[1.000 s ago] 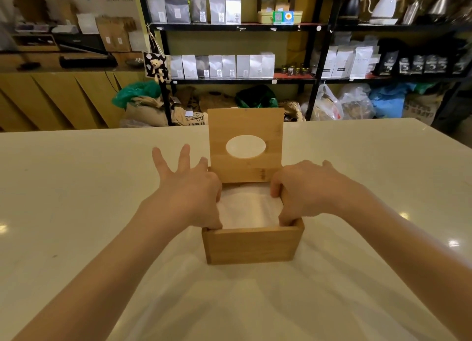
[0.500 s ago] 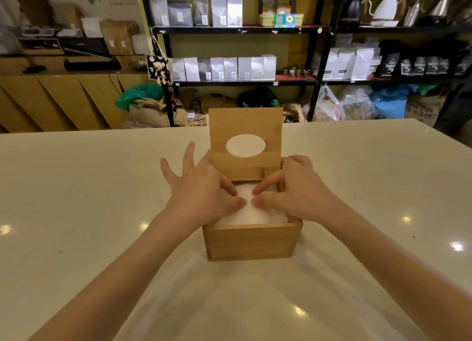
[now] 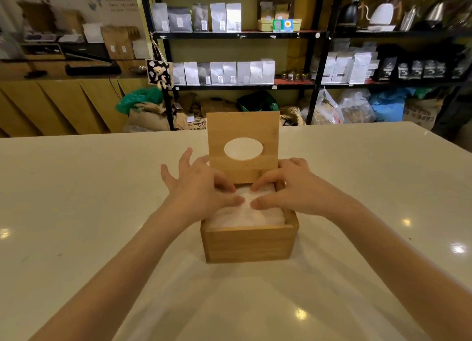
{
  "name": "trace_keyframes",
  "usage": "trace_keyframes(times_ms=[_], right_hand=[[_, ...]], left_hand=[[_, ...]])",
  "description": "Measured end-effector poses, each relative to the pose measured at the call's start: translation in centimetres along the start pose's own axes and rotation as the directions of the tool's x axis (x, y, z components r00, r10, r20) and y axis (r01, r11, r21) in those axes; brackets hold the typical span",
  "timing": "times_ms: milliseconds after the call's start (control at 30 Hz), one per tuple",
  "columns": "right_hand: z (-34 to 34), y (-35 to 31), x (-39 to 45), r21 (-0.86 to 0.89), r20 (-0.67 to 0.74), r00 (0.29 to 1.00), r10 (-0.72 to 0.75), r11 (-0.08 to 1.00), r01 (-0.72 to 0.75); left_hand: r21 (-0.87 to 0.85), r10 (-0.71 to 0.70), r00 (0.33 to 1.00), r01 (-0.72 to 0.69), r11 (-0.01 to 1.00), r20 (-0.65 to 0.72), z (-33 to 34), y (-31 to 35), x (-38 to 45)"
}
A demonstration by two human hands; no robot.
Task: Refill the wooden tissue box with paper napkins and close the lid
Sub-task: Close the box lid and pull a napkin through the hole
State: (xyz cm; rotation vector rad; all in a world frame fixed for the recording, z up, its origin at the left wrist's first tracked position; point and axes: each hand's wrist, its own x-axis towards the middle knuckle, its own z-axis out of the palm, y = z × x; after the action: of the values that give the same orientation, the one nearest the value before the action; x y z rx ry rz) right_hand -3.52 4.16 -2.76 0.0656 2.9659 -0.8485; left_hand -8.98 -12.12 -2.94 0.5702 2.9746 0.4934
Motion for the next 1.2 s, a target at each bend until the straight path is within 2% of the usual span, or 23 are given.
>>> trace_keyframes(times_ms=[100, 200, 267, 367, 467, 567, 667, 933, 1100, 1200], right_hand=[[-1.7, 0.1, 0.2, 0.200, -0.121, 0.989, -0.080, 0.974, 0.103], [-3.2, -0.3, 0.7, 0.143, -0.265, 0.951, -0.158, 0.969, 0.201], [-3.8, -0.6, 0.9, 0.080, -0.265, 0.941, -0.212, 0.967, 0.240], [-3.9, -0.9, 1.3, 0.009, -0.243, 0.937, -0.252, 0.965, 0.262], [-3.6, -0.9, 2.0, 0.003, -0.262, 0.928, -0.265, 0.961, 0.275], [-3.3, -0.6, 2.4, -0.138, -0.282, 0.915, -0.289, 0.956, 0.259], [-3.1, -0.3, 2.3, -0.225, -0.311, 0.898, -0.311, 0.942, 0.248], [-2.3, 0.6, 1.1, -0.257, -0.382, 0.854, -0.353, 0.928, 0.268], [-1.5, 1.2, -0.1, -0.284, -0.436, 0.802, -0.408, 0.908, 0.308], [-0.9, 1.7, -1.0, -0.330, -0.476, 0.744, -0.468, 0.880, 0.343]], left_hand=[[-0.170, 0.028, 0.980, -0.063, 0.983, -0.199, -1.9, -0.2, 0.1], [-0.199, 0.093, 0.910, -0.186, 0.962, -0.403, -3.1, -0.1, 0.6], [-0.171, 0.109, 0.871, -0.215, 0.962, -0.480, -3.1, 0.0, 1.0], [-0.156, 0.161, 0.862, -0.264, 0.952, -0.481, -2.9, 0.5, 1.3], [0.049, 0.244, 0.869, -0.248, 0.968, -0.431, -2.6, 0.3, 1.9], [0.168, 0.271, 0.886, -0.222, 0.960, -0.377, -2.0, -0.3, 2.6], [0.179, 0.283, 0.879, -0.230, 0.957, -0.384, -1.9, -0.6, 2.8], [0.188, 0.295, 0.849, -0.235, 0.954, -0.438, -1.5, -0.1, 1.2], [0.151, 0.332, 0.780, -0.298, 0.943, -0.531, -0.7, -0.2, -0.3], [0.134, 0.345, 0.731, -0.333, 0.933, -0.588, -0.1, -0.5, -1.2]])
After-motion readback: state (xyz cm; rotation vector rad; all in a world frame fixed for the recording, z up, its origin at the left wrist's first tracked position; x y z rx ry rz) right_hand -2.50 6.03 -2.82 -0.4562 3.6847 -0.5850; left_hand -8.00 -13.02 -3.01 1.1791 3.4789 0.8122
